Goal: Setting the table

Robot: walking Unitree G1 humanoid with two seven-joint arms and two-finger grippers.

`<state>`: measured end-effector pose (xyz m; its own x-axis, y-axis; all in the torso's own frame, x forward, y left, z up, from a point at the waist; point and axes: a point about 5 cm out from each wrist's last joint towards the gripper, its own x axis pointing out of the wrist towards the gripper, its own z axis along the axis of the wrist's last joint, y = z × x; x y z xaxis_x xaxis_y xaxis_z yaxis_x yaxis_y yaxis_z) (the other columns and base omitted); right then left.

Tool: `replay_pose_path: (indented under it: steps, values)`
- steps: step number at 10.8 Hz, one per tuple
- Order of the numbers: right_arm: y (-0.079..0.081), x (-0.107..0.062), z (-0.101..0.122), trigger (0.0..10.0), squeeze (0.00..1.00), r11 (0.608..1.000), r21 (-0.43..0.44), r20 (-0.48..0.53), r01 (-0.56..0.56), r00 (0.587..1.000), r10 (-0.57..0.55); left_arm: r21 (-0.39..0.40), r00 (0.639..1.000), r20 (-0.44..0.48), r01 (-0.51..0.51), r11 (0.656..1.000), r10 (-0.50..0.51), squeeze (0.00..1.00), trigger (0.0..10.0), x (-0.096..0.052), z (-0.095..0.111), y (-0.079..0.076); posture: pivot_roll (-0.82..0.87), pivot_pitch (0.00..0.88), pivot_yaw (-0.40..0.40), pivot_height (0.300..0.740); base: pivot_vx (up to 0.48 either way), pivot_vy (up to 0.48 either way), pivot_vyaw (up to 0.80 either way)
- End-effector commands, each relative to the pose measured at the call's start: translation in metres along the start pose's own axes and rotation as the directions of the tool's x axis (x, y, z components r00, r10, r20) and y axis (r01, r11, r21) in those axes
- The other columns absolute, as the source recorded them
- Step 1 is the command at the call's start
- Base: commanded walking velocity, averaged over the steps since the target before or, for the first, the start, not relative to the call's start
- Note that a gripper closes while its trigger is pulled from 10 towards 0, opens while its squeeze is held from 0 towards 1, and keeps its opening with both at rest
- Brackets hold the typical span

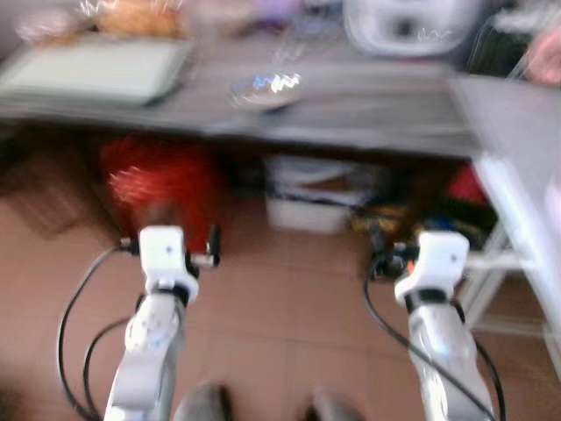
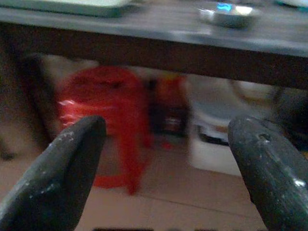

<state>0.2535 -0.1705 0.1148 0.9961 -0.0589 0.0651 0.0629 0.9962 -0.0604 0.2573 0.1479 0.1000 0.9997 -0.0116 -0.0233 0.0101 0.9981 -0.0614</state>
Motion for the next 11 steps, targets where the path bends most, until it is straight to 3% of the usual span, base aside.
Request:
replay_pose_path:
  steps: [1,2,5,7,8,11]
  values:
    - [-0.012,-0.004,-0.006,10.0,0.0,0.997,-0.032,-0.017,0.068,0.998,-0.068,-0.006,0.999,0.036,0.015,1.0,-0.015,0.0,10.0,0.003,0.004,-0.004,-0.05,0.06,-0.01,0.74,0.0,0.0,0.0]
    - [-0.018,0.007,-0.002,10.0,0.0,0.993,0.073,0.017,0.09,0.996,-0.092,-0.032,0.994,0.105,0.026,0.999,-0.023,0.0,10.0,0.008,0.011,-0.007,-0.05,0.041,-0.013,0.74,0.0,0.0,0.0]
    - [-0.011,-0.009,-0.002,10.0,0.0,1.0,0.008,0.039,0.03,0.999,-0.03,0.016,0.992,0.125,0.007,1.0,-0.009,0.0,10.0,-0.008,0.013,-0.003,-0.04,0.09,-0.022,0.74,0.0,0.0,0.0]
    - [-0.012,-0.015,-0.011,10.0,0.0,0.999,0.021,0.01,0.047,0.999,-0.047,0.016,1.0,0.015,-0.011,1.0,0.011,0.0,10.0,-0.012,-0.004,-0.002,-0.04,0.127,-0.017,0.74,0.0,0.0,0.0]
    - [-0.01,-0.01,-0.008,10.0,0.0,0.999,-0.006,0.052,0.044,0.998,-0.044,0.011,1.0,0.009,0.008,1.0,-0.008,0.0,10.0,-0.007,-0.009,-0.001,-0.04,0.127,-0.012,0.74,0.0,0.0,0.0]
    - [-0.004,-0.009,-0.016,10.0,0.0,1.0,0.003,0.029,0.002,1.0,-0.002,-0.034,0.997,-0.076,0.027,0.999,-0.03,0.0,10.0,-0.003,-0.023,-0.001,-0.05,0.131,-0.008,0.74,0.0,0.0,0.0]
